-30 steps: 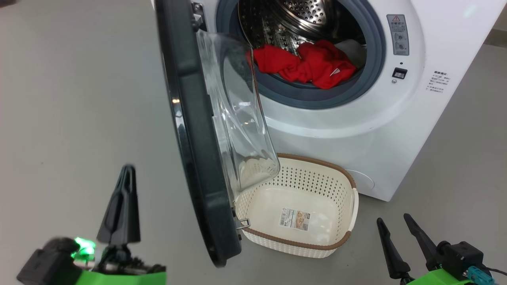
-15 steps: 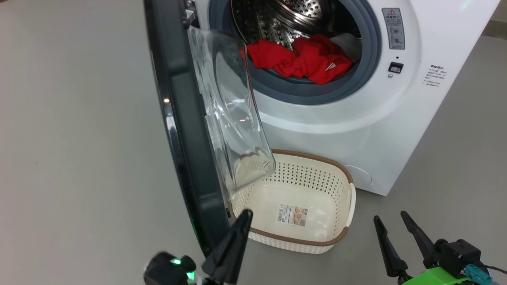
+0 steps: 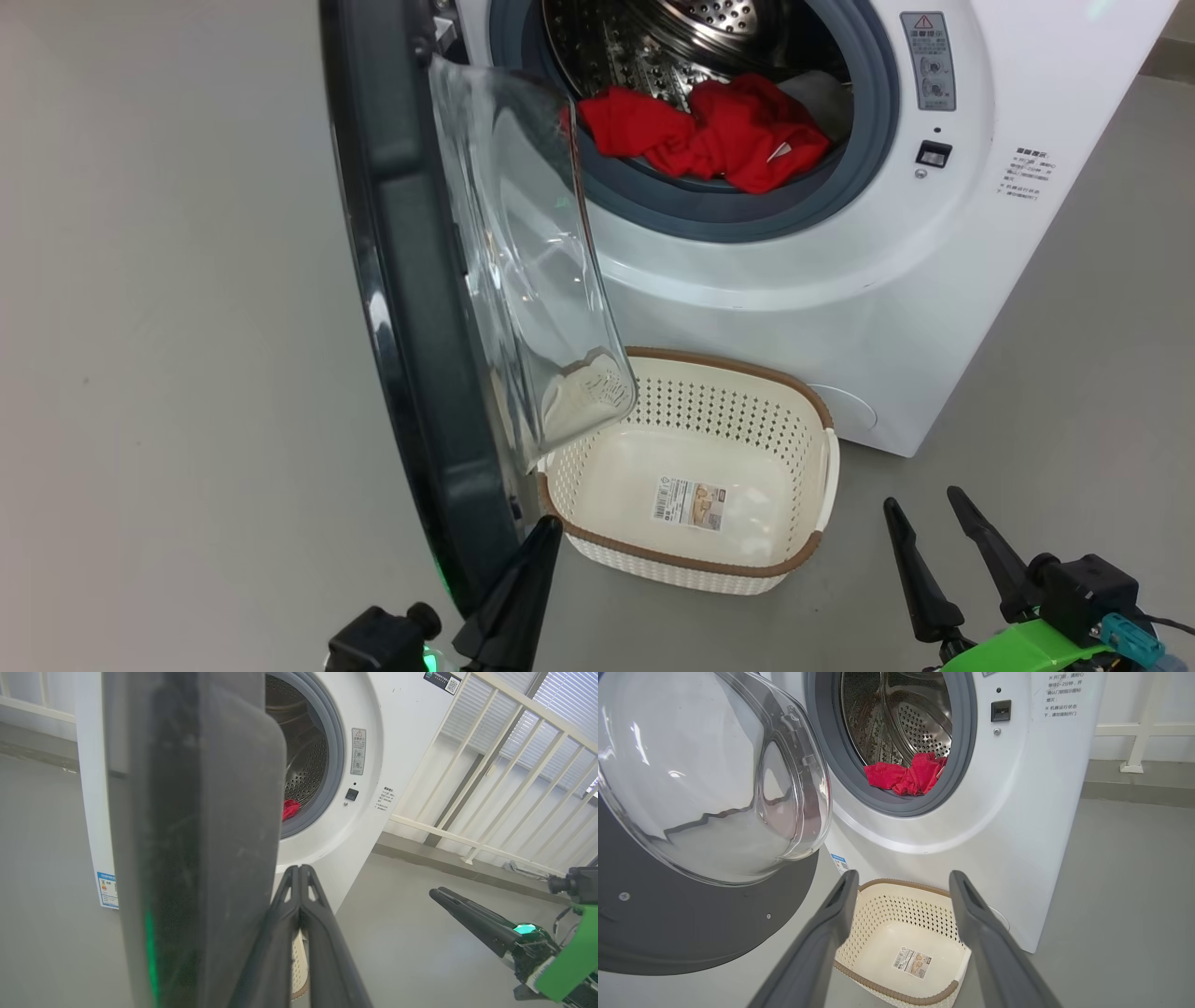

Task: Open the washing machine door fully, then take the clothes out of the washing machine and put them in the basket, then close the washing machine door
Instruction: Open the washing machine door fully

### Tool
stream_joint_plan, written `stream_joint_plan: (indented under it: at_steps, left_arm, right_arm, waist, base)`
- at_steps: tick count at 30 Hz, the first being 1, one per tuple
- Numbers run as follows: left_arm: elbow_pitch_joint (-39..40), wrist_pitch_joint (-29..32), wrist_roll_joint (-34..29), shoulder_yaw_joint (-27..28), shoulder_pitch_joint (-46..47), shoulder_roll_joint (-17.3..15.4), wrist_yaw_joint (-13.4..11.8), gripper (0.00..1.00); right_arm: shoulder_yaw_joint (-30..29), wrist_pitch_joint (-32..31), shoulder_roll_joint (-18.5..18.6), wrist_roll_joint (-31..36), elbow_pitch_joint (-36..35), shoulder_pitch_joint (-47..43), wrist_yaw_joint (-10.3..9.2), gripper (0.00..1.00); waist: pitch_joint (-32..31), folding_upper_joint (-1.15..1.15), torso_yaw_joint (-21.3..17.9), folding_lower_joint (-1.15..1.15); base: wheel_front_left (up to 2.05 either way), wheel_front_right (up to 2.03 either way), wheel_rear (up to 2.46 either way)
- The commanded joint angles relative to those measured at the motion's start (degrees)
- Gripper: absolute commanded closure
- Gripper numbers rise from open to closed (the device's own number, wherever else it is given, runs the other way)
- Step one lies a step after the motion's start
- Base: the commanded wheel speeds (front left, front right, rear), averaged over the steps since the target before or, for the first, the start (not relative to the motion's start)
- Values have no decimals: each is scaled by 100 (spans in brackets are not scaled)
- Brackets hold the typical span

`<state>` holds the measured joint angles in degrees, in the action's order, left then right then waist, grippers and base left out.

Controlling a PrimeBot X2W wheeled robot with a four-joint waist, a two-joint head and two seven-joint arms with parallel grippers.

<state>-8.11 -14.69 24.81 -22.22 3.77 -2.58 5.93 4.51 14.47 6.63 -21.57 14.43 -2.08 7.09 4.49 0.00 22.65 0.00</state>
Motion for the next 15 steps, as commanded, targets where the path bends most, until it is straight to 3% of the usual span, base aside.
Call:
stream_joint_plan:
  at_steps: [1,15]
  left_arm:
    - [88,-31,37,331,172,-30,-118,100]
    - [125,-31,-102,1007,-111,-30,-339,100]
  right_arm:
    - [128,52,60,-39,-149,160,40,0]
    - [190,52,29,-77,-143,81,40,0]
  waist:
    - [-12,0,13,0]
    - [-92,0,142,0]
  base:
    - [0,0,0]
    - [0,0,0]
